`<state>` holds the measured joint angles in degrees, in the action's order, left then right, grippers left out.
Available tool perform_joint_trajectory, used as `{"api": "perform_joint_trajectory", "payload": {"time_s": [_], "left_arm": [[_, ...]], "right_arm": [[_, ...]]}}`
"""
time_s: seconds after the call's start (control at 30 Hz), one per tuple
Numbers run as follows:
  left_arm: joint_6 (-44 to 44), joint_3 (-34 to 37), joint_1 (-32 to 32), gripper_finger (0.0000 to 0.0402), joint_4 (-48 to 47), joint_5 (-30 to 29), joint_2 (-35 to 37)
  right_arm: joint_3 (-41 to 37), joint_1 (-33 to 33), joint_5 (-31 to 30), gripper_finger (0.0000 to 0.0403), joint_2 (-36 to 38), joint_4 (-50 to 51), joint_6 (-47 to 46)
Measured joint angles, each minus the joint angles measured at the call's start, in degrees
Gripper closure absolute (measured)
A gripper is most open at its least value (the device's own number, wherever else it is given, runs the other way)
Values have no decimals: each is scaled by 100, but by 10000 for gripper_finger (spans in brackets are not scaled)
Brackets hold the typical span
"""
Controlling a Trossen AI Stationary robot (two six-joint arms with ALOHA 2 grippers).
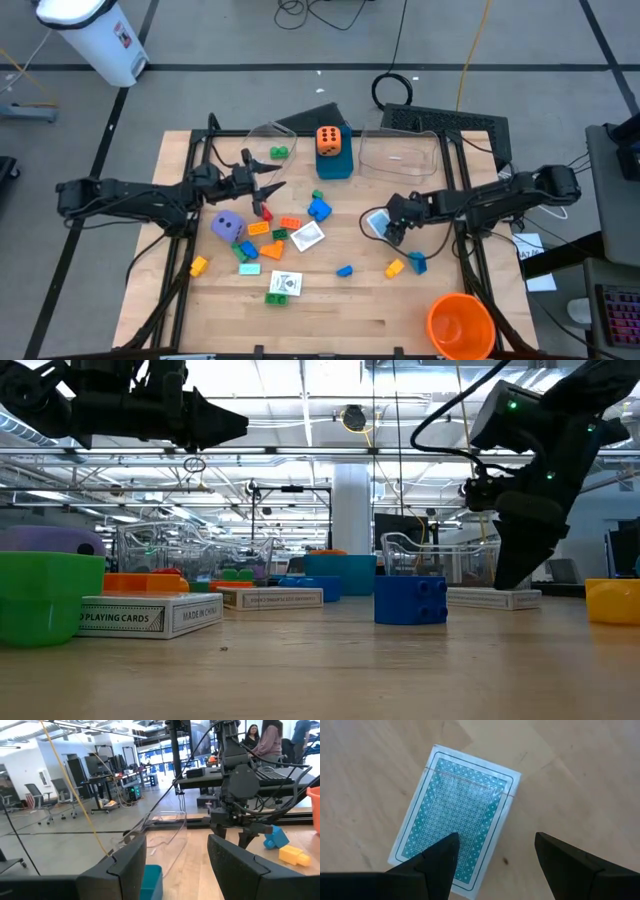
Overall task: Pick & Place Toys
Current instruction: Put the green playing card into the right transparent bin
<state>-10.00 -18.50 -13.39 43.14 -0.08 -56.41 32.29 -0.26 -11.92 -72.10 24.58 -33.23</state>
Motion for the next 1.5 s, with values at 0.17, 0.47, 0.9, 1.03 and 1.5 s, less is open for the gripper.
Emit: {"api": "perform_joint_trajectory", "payload": {"time_s": [0.17,0.47,0.9,1.03,1.5], "left_arm": [[-4,0,0,188,-672,0,518],[379,2,-4,188,-2862,0,1981],[1367,2,0,187,-5416,7,2810],[1375,2,2,187,-5761,11,2805],[1272,2,4,188,-6010,109,2805]], "right_arm": [[0,-261,-10,149,-2,2,291],[-7,-784,-4,149,-4,-23,888],[-39,-835,429,149,42,-1018,957],[49,-835,297,149,47,-944,1104],[1652,-75,-865,149,90,46,1156]]}}
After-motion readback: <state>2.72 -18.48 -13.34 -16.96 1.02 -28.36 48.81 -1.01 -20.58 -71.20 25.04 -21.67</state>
